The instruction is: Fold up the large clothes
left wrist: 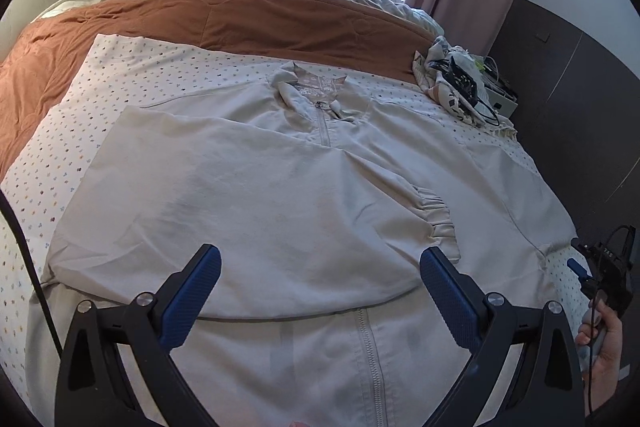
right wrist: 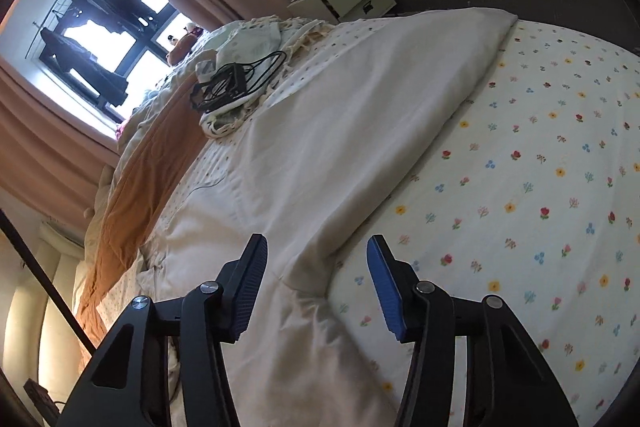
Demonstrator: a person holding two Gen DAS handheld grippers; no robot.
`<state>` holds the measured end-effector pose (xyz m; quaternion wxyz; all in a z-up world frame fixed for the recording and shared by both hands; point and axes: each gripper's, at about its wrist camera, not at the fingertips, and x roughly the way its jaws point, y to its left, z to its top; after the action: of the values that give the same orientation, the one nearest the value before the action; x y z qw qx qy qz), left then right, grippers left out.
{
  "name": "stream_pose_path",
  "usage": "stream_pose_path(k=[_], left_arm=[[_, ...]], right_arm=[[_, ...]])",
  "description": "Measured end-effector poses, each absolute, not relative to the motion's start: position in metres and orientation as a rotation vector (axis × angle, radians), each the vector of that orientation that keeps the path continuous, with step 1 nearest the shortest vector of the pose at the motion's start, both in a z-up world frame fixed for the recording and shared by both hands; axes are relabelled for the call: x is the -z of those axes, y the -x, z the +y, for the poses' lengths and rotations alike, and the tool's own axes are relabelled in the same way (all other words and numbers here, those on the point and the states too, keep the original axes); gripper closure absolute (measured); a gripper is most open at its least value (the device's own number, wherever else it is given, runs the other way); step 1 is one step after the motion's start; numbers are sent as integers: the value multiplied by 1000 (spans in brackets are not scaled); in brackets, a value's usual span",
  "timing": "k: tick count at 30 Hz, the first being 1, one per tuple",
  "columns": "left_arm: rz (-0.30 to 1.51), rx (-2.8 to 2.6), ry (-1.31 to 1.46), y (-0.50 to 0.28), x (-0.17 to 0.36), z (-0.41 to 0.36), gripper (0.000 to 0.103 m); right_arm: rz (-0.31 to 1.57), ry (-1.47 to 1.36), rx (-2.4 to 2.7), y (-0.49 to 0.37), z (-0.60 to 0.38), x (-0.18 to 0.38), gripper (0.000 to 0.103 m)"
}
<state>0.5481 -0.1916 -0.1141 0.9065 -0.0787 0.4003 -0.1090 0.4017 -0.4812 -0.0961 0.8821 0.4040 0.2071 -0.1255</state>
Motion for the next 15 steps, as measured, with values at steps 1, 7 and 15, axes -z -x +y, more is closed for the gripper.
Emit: stream_pose_path(k=[1,7,15], left_arm=[[832,224,151,-550,118,-194,1],[856,220,176,-556,133,-183,1],[869,161,234,-563,146,-156,1]], right_arm=[[434,-856,268,-403,-489,99,56],[435,-929,311,-426,-524,117,60],[375,-989,335,-448,-552,134,74]])
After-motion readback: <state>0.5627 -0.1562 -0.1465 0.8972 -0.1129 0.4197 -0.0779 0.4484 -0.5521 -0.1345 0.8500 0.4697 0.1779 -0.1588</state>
